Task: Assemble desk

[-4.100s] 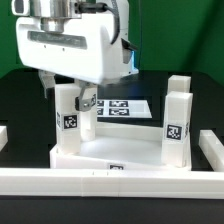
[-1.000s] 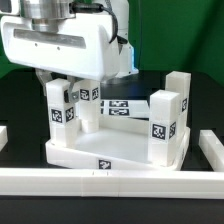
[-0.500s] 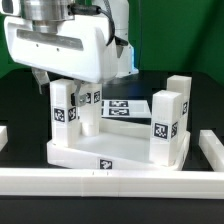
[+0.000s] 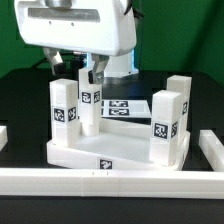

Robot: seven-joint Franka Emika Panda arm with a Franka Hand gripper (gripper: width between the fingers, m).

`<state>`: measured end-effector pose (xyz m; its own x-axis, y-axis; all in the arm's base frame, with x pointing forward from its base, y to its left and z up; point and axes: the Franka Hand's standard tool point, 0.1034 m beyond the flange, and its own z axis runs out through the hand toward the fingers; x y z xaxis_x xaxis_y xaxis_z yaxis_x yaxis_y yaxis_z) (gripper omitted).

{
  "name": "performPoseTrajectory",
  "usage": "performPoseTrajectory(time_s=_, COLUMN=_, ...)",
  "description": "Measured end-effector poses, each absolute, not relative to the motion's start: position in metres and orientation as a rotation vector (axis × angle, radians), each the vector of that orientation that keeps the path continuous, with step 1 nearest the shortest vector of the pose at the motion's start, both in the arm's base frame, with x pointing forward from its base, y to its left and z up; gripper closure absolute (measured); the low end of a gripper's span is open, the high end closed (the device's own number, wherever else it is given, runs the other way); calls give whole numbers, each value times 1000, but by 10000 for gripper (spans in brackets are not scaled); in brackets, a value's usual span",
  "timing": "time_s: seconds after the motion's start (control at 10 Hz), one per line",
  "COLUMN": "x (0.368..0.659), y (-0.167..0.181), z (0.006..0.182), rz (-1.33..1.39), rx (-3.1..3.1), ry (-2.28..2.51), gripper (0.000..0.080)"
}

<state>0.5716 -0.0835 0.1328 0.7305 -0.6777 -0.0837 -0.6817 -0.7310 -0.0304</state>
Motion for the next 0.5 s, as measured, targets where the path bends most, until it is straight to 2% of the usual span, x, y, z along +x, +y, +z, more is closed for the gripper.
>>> performPoseTrajectory(time_s=0.5, x=571, y=-84, z=132, rz=105, rx=-2868, ry=1128, gripper=151)
